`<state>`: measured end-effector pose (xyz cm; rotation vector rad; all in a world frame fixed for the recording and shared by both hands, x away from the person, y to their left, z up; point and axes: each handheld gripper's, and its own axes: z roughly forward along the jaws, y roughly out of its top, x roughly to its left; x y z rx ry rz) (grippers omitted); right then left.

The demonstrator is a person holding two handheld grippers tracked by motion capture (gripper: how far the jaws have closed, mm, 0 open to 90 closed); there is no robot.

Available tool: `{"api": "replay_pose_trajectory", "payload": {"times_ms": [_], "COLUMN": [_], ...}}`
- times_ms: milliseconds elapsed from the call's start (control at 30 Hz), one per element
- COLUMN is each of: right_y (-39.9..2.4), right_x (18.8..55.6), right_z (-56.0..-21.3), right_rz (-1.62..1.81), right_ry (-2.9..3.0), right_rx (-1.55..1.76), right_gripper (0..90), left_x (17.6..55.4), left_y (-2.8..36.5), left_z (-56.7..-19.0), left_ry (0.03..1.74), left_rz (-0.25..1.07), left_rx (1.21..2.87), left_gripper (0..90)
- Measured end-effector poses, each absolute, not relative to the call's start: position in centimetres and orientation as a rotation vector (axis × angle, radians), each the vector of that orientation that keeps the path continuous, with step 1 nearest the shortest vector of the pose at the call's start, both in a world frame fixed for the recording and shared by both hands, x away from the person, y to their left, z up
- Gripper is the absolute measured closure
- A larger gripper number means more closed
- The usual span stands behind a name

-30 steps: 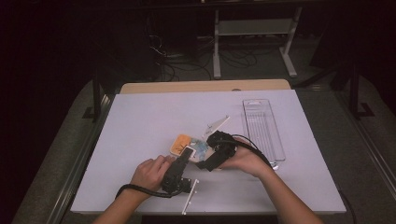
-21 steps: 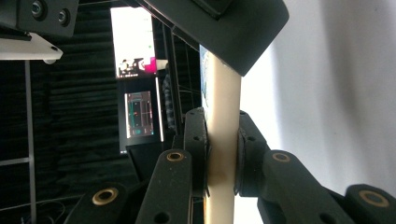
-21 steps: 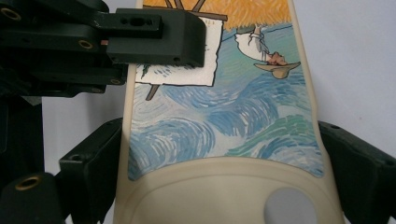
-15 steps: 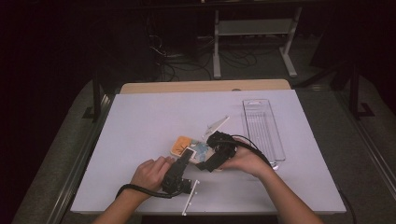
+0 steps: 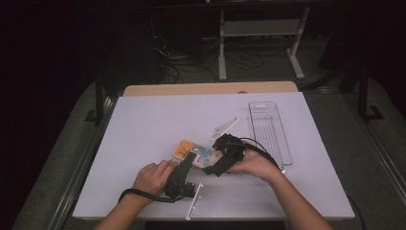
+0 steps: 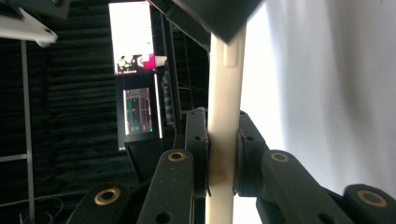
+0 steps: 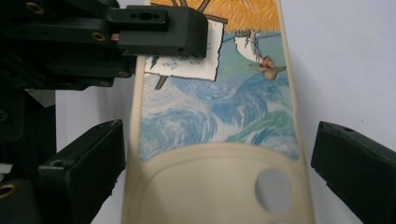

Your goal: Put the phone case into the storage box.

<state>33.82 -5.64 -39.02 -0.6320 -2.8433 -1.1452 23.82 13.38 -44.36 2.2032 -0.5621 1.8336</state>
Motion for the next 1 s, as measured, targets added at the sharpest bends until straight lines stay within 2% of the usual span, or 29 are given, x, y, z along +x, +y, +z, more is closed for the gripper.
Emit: {"api": "replay_pose_trajectory", "payload": {"times_ms": [1000], "right_y": [-9.6], "right_x": [33.9], "right_z": [-39.0], "right_rz": [-1.258], "right_ry": [-2.783], "right_rx": [-0.727], "right_gripper": [1.3], "left_x": [25.3], "left_y": [16.4], "left_z": [-43.6], "left_ry": [-0.406], "left_rz": [1.827], "left_rx": [2.306], "left_gripper": [79.0]}}
